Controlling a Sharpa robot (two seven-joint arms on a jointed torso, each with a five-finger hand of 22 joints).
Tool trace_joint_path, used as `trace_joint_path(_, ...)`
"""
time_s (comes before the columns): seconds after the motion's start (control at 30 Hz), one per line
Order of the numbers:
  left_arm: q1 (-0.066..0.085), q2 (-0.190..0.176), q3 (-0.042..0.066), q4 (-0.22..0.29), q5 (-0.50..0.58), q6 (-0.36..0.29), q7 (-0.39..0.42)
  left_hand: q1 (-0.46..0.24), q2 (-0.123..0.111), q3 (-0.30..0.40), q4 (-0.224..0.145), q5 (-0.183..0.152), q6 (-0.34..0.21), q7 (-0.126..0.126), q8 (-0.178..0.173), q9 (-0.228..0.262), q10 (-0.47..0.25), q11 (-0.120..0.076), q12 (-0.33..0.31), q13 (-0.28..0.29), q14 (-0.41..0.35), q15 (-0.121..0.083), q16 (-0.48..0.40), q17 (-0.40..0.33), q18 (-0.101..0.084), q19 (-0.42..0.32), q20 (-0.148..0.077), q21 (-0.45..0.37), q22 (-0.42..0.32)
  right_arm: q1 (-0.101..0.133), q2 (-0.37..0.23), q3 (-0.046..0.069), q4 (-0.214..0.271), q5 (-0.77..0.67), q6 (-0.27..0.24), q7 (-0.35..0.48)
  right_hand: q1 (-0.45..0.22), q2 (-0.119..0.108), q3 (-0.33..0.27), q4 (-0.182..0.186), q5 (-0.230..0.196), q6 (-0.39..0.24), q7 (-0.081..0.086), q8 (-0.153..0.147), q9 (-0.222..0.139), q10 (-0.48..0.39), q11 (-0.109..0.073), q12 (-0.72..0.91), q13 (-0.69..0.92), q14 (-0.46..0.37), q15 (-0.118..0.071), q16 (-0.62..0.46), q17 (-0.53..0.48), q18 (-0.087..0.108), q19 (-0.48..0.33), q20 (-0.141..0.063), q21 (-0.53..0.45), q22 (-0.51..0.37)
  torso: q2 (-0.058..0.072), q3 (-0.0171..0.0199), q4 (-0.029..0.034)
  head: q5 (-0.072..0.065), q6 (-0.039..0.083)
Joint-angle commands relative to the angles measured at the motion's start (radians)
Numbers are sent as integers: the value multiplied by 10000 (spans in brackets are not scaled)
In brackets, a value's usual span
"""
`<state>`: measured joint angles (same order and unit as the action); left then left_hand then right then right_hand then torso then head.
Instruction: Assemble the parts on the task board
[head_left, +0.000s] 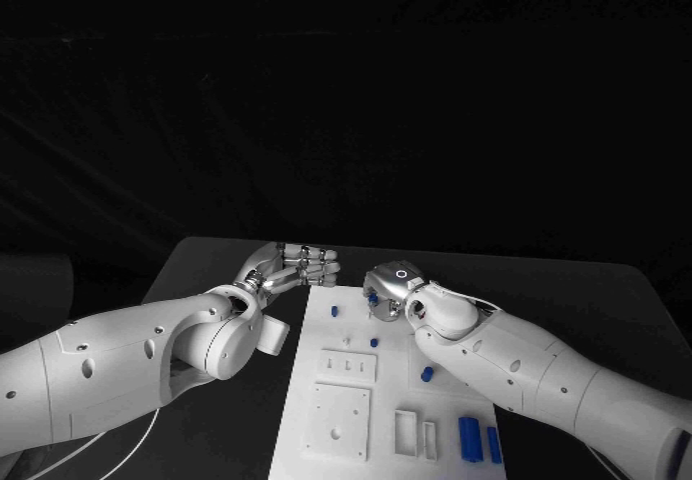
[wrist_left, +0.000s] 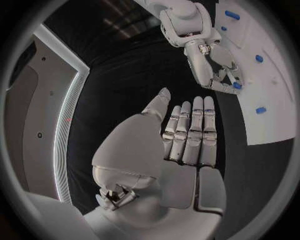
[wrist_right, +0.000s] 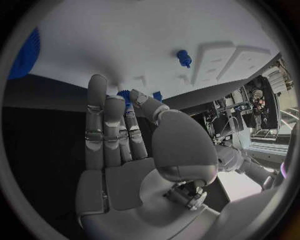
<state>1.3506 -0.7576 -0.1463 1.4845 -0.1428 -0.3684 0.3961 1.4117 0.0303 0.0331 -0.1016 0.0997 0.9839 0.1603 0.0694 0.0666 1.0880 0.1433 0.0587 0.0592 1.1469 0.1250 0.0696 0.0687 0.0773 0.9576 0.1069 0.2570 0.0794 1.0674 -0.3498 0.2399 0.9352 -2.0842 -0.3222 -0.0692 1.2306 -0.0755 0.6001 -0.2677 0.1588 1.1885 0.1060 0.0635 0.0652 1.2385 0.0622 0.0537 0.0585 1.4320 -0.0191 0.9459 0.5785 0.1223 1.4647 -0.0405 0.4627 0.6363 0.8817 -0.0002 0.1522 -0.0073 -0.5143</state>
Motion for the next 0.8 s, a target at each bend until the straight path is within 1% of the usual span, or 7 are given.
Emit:
trace_joint_path(0.03,26,26,9,32,-41,160,56,12,46,-64,22,57,-55,-18,-44,-7,-54,-18,-7,6,-30,-7,-36,0,-32,25,32,64,-17,-22,18,-11,-46,-168,126,-20,-3,72,-14,18,-33,-95,4,-10,1,-105,29,37,8,1,-23,-7,12,167,89,-51,-68,17,4,0,-7,12,-17)
trace_joint_path(0.3,26,30,9,30,-41,163,54,12,46,-64,22,57,-55,-18,-44,-7,-54,-18,-7,6,-30,-7,-36,0,-32,25,32,64,-17,-19,40,-11,-86,-174,269,-6,-7,48,-15,24,-78,-159,19,-12,-1,-189,54,34,6,2,-4,-10,12,188,96,-30,-100,59,6,1,-2,11,-42)
trace_joint_path(0.47,29,19,9,33,-41,166,49,12,46,-64,22,57,-55,-18,-44,-7,-54,-18,-7,6,-30,-7,-36,0,-32,25,32,64,-17,-18,35,-12,-112,-174,351,-7,-15,26,-32,32,-84,-241,40,-10,-3,-296,85,36,5,-1,18,-11,13,207,101,-8,-135,87,6,4,-23,27,-77)
trace_joint_path(0.67,34,10,9,34,-41,171,42,12,46,-64,22,57,-55,-18,-44,-7,-54,-18,-7,6,-30,-7,-36,0,-32,25,32,64,-17,-18,15,-13,-117,-175,332,-55,-13,21,-33,31,-93,-262,44,-12,-4,-314,91,34,4,-2,22,-12,13,215,104,-4,-144,96,8,3,-26,21,-78)
trace_joint_path(0.8,35,8,9,34,-41,177,41,12,46,-64,22,57,-55,-18,-44,-7,-54,-18,-7,6,-30,-7,-36,0,-32,25,32,64,-17,-18,-8,-13,-77,-178,293,-67,0,14,-35,29,-83,-251,43,-6,-1,-309,90,35,5,-2,19,-15,10,232,114,-1,-170,126,13,2,-15,26,-90)
